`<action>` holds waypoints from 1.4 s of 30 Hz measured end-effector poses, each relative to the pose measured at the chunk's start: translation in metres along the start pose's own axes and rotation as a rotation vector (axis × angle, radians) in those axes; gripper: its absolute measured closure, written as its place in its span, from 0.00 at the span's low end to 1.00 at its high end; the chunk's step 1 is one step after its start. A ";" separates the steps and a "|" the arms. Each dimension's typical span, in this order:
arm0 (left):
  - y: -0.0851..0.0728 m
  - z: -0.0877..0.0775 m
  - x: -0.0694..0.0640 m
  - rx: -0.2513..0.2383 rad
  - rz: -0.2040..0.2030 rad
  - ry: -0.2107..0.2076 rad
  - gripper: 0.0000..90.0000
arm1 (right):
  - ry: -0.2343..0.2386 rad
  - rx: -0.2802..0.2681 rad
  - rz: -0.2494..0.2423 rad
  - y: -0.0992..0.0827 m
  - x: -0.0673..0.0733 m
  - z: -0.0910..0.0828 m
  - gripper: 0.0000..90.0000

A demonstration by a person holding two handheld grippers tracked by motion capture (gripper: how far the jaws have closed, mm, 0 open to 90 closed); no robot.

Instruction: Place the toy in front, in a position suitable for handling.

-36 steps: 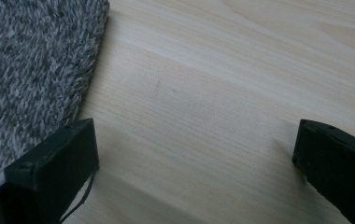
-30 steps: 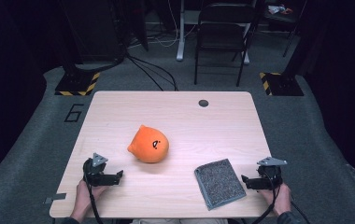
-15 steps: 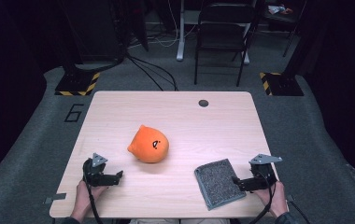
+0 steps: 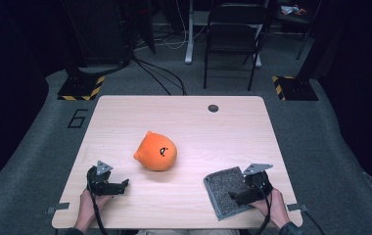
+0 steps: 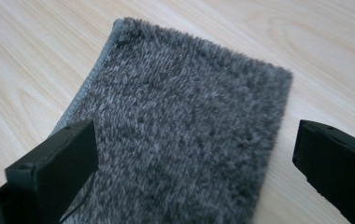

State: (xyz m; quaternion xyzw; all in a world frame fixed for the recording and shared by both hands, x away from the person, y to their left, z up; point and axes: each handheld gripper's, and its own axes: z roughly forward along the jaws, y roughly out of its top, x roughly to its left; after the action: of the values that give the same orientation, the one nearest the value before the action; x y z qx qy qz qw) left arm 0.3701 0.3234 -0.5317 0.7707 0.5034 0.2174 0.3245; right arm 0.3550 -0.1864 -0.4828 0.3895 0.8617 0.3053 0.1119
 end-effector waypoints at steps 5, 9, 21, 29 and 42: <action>0.000 0.000 0.000 0.002 0.000 -0.001 0.00 | 0.009 0.034 -0.048 0.006 0.009 0.012 0.00; 0.000 0.000 0.000 0.000 0.000 -0.002 0.00 | 0.007 0.054 -0.058 0.010 0.013 0.020 0.00; 0.000 0.000 0.000 -0.006 -0.001 -0.002 0.00 | -0.007 0.129 -0.056 0.006 0.013 0.033 0.09; -0.001 0.000 0.000 -0.005 -0.001 -0.001 0.00 | -0.022 0.122 -0.067 0.004 0.014 0.032 0.15; -0.001 0.000 0.000 -0.006 -0.001 -0.002 0.00 | -0.009 0.101 -0.068 0.003 0.011 0.026 0.44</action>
State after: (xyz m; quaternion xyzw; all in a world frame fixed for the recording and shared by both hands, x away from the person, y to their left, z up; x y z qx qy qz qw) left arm 0.3697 0.3234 -0.5321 0.7697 0.5028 0.2180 0.3274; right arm 0.3604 -0.1653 -0.5013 0.3668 0.8882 0.2555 0.1064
